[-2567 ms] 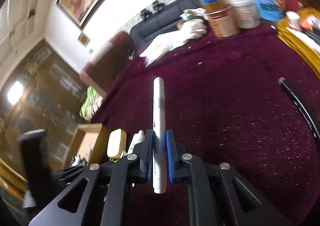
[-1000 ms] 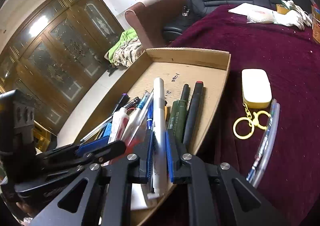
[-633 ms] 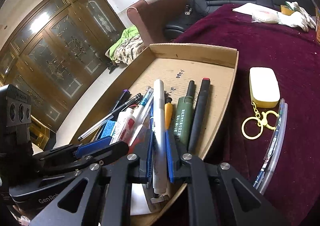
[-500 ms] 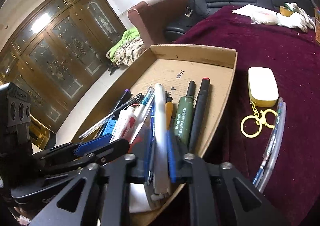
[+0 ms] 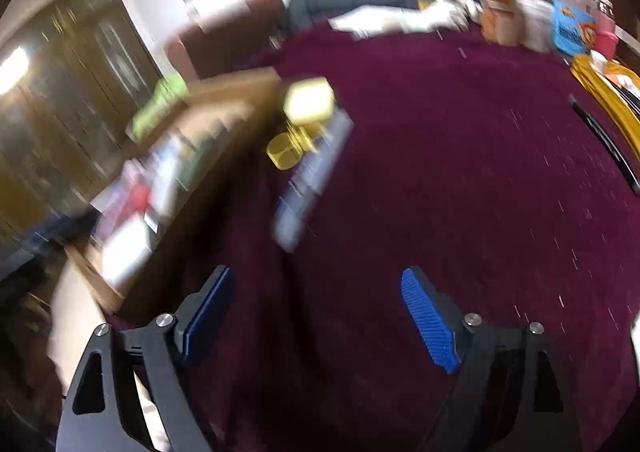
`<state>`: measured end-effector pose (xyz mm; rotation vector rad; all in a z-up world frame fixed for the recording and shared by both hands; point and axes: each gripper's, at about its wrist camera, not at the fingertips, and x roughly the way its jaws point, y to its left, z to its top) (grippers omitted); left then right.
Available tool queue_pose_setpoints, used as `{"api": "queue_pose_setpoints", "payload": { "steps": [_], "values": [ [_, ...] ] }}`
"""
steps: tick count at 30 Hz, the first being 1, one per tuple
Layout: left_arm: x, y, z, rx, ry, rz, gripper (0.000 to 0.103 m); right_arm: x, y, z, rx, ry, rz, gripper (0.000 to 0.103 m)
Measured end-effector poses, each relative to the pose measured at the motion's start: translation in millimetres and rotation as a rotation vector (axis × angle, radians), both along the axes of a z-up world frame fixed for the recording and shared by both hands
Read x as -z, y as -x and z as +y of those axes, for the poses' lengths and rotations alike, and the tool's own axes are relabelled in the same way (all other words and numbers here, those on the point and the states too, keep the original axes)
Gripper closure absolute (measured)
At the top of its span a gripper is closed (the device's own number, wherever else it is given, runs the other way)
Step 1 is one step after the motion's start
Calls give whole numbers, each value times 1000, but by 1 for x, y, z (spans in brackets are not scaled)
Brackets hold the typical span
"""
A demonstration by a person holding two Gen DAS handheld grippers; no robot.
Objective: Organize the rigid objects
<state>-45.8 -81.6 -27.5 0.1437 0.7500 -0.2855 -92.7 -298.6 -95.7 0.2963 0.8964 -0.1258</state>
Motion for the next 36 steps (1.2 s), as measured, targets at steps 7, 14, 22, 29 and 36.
{"api": "queue_pose_setpoints", "payload": {
  "steps": [7, 14, 22, 29, 36],
  "values": [
    [-2, 25, 13, -17, -71, -34, 1, 13, 25, 24, -26, 199, -8, 10],
    [-10, 37, 32, -49, -64, -59, 1, 6, 21, 30, 69, 238, 63, 6],
    [-22, 31, 58, -91, -35, -76, 1, -65, 25, 103, -202, 86, -195, 6],
    [-20, 19, 78, -140, -29, -62, 1, -69, 2, 129, -239, 30, -189, 6],
    [-10, 17, 67, -114, -48, -55, 1, -45, 1, 119, -215, 22, -166, 6]
  ]
}}
